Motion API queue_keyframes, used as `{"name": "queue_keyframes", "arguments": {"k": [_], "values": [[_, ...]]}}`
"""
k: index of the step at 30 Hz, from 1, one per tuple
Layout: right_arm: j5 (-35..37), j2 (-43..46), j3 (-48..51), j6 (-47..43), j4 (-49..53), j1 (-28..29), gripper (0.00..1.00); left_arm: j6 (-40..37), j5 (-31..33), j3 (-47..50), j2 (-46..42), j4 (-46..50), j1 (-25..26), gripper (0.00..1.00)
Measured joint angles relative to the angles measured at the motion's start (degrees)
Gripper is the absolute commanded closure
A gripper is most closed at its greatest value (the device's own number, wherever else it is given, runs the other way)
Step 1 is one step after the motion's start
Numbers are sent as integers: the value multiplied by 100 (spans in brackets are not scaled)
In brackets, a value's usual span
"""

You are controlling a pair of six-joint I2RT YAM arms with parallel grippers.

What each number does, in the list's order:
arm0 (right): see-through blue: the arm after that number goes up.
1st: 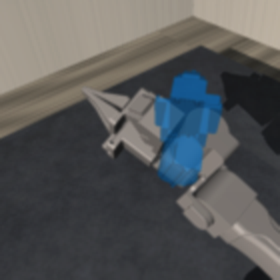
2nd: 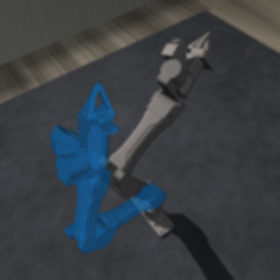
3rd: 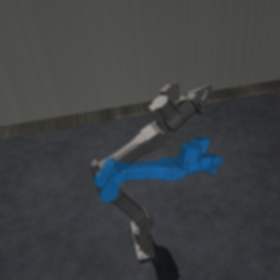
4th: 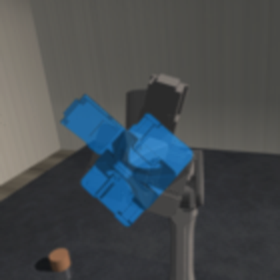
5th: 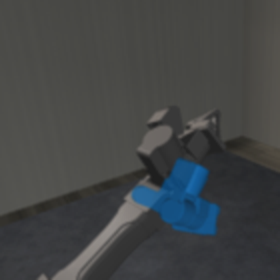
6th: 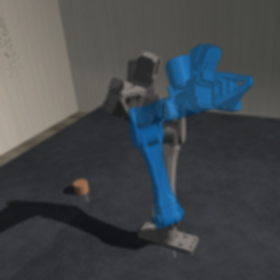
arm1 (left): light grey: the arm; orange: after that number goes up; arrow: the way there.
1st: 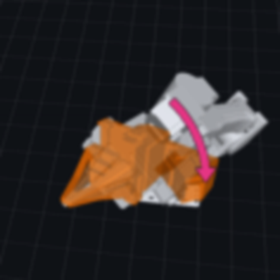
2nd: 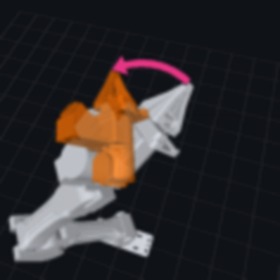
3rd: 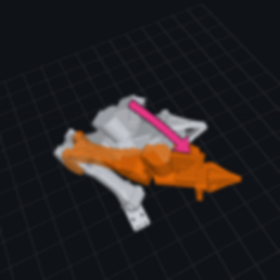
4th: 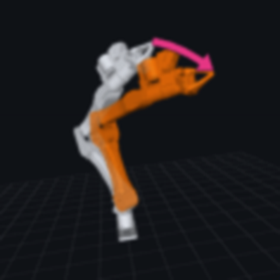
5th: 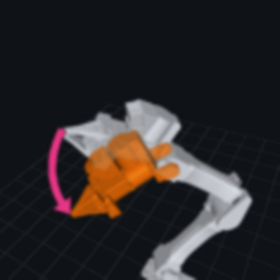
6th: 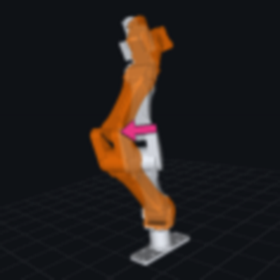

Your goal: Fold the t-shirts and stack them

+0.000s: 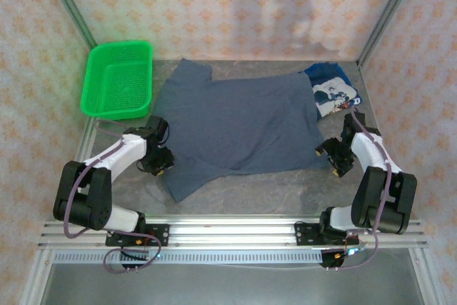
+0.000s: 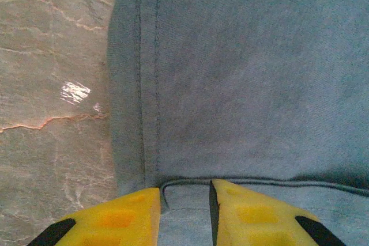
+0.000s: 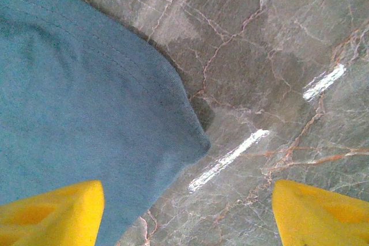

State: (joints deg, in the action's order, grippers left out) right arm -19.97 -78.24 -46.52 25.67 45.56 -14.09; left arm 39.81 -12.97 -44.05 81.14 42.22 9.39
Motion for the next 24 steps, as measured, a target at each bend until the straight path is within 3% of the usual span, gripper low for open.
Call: {"name": "queue_keyframes", "arguments": {"k": [16,24], "values": [[2,-4,-31,4,-20,0,23,-94,-7,105,184,-26,2,74],[4,-2,-28,22,-44,0,23,-203,-35,195,188,-33,2,89]]}}
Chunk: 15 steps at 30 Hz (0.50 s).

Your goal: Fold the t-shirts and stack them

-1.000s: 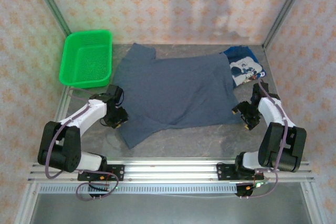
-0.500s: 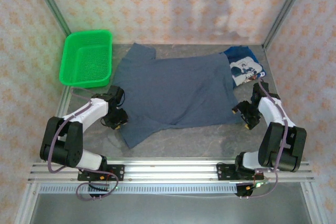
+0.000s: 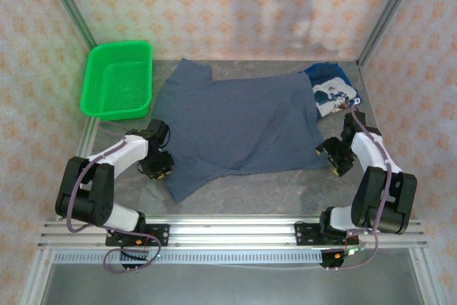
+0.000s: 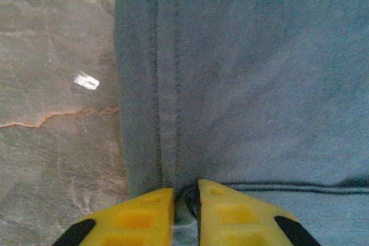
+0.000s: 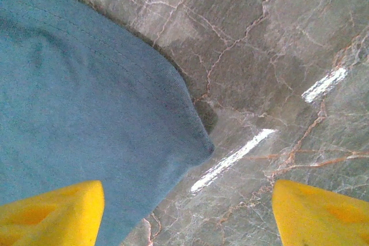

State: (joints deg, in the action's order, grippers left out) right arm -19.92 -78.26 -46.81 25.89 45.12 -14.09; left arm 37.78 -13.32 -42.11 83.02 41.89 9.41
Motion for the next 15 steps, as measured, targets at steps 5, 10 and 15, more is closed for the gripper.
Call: {"name": "queue_keyframes", "arguments": {"k": [5,10,15], "values": [[9,0,0,0,-20,0,23,-39,-70,7,-37,-15,-2,95],[59,0,0,0,-20,0,23,-85,-125,7,-116,-9,0,100],[125,0,-2,0,-17,0,23,-153,-162,-131,-396,140,0,100]]}}
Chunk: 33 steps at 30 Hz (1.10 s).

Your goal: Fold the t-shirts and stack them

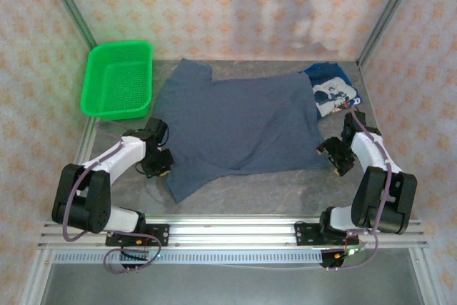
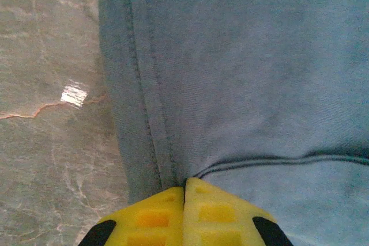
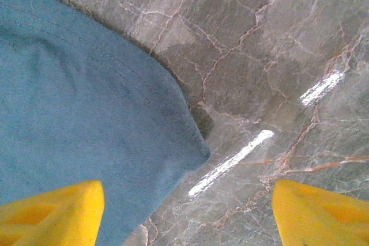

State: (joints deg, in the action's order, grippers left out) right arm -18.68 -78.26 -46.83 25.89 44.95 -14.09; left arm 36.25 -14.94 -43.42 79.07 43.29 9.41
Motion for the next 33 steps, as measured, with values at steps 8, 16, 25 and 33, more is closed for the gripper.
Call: {"name": "queue_keyframes", "arguments": {"k": [8,16,25,33], "values": [[114,-81,-44,0,24,-24,24,-122,-164,-538,-435,232,0,100],[136,-140,-57,-4,46,-59,24,-181,-286,-420,-494,297,0,100],[245,-140,-63,-2,94,-66,25,-162,-400,-404,-785,293,0,100],[142,-339,-63,79,-24,-74,41,-118,-415,-404,-997,293,0,100]]}}
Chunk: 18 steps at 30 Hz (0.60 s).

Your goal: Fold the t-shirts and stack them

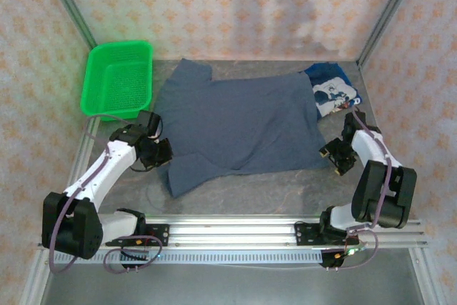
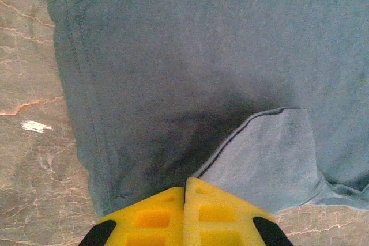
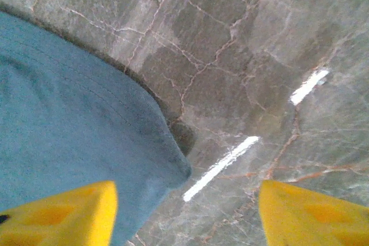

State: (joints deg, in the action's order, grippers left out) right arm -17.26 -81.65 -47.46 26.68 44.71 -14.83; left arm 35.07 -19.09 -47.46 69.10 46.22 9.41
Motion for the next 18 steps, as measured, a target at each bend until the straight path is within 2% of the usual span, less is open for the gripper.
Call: {"name": "queue_keyframes", "arguments": {"k": [13,16,18], "values": [[-382,-317,42,186,-282,0,49,109,11,0,-190,7,-2,100],[-378,-352,44,254,-330,0,58,111,55,-4,-269,52,-2,100],[-376,-365,48,343,-428,0,68,111,114,-11,-387,118,-15,100]]}}
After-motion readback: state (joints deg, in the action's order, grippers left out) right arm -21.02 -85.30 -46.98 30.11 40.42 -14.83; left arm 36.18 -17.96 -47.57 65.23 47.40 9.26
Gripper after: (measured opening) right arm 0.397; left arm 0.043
